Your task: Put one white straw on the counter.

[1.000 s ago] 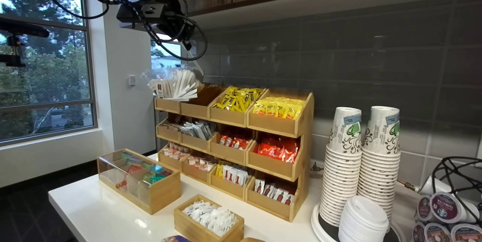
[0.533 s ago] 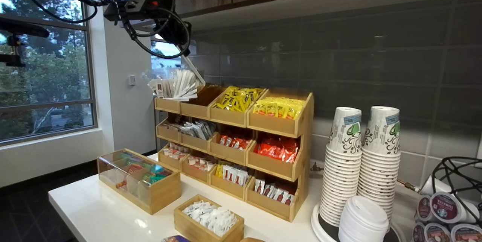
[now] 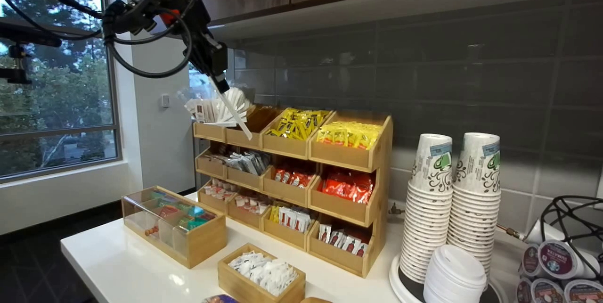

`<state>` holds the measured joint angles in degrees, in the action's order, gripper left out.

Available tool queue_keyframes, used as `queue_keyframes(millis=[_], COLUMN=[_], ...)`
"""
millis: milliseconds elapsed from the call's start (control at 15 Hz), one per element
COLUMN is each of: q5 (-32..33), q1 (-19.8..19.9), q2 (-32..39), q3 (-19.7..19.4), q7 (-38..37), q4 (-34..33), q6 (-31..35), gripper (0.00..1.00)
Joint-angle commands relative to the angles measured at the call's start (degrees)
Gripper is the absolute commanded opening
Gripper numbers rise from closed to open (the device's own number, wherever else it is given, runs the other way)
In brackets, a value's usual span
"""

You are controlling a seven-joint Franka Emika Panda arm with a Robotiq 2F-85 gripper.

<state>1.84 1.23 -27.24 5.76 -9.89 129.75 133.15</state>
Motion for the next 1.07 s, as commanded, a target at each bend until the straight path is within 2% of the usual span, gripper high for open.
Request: queue_keyframes(millis=[0,267,467,1000], q5=[-1.2,-1.5,-2.0,-8.3], q1=[-0.7,-1.5,-2.6,-6.6], q2=[-1.8,-0.5,0.7,6.4], q3=[-1.7,-3.9,-5.4,-9.4], q7=[1.1,6.2,11.5,28.3], q4=[1.8,3.3,5.5,8.6], q6=[-6.0,-7.7,-5.0,-0.4], gripper=[0.01,0.01,0.01,0.01])
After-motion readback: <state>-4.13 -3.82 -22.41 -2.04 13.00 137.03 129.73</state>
